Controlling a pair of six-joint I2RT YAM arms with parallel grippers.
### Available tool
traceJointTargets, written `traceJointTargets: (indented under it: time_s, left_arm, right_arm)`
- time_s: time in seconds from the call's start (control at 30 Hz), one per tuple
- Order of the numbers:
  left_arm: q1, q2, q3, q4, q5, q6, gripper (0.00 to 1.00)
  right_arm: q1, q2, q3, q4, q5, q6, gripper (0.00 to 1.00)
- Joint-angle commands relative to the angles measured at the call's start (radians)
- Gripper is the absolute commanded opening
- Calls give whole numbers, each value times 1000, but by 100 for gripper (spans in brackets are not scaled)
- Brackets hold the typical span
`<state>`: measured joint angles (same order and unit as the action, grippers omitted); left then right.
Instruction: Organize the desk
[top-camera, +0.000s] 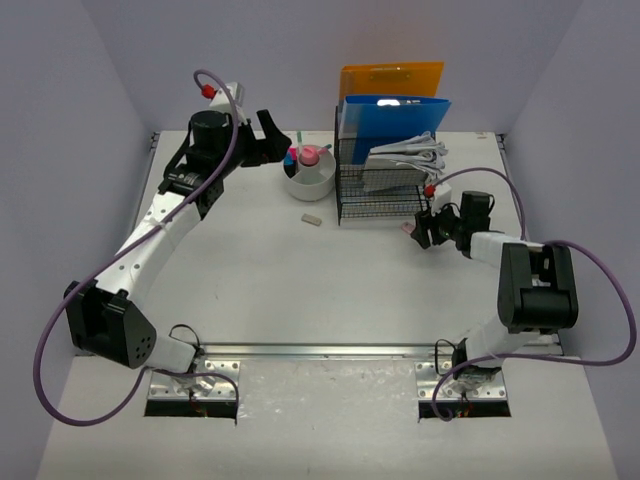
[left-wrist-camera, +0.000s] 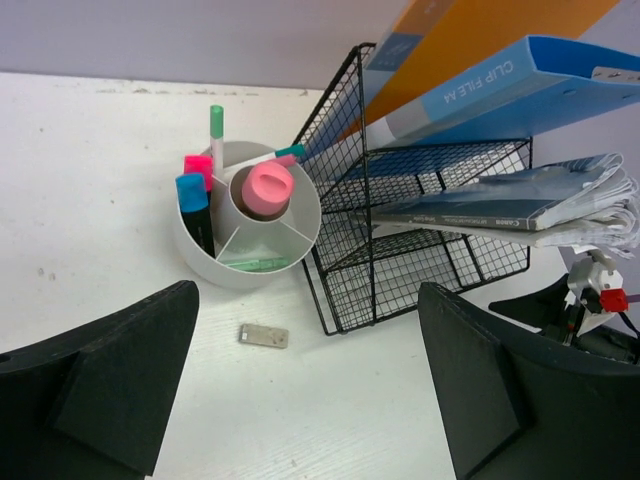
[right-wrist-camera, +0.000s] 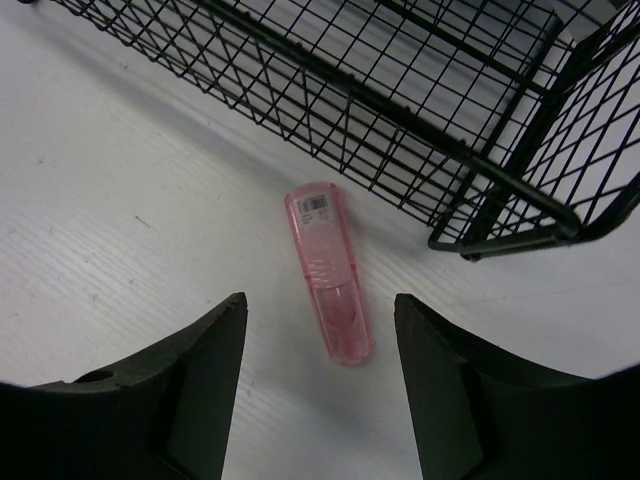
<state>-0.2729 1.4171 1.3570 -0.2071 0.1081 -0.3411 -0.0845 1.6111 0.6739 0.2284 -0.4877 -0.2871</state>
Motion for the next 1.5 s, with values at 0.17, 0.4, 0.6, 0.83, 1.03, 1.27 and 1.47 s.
traceJointTargets:
  time_s: [0.17,0.4,0.6,0.83,1.03,1.27,1.47]
  left_arm:
    - [9,-27,63,7,-11,28,91]
    - [15,-15,77,10,-7,27,92]
    - [23,-7,88,8,-7,32,93]
    - [31,-7,75,8,-5,36,93]
    - [32,-52,-14,15,43,22,93]
    - [31,-174,-218,81,342,-68,94]
    - [26,-207,-360,121,455,-174,97]
  right_arm:
    - [0,71,108,-122,-5,-148,61]
    - [-1,114,119,-225,1,-234,58]
    - [-1,155,130,-255,-11,-265,42]
    - [0,121,93,-280,-24,-341,3]
    - [0,-49,49,-374,-77,-371,0]
    - [41,-313,33,-468,-256,-238,0]
    - [200,-461,41,-416,-259,-57,0]
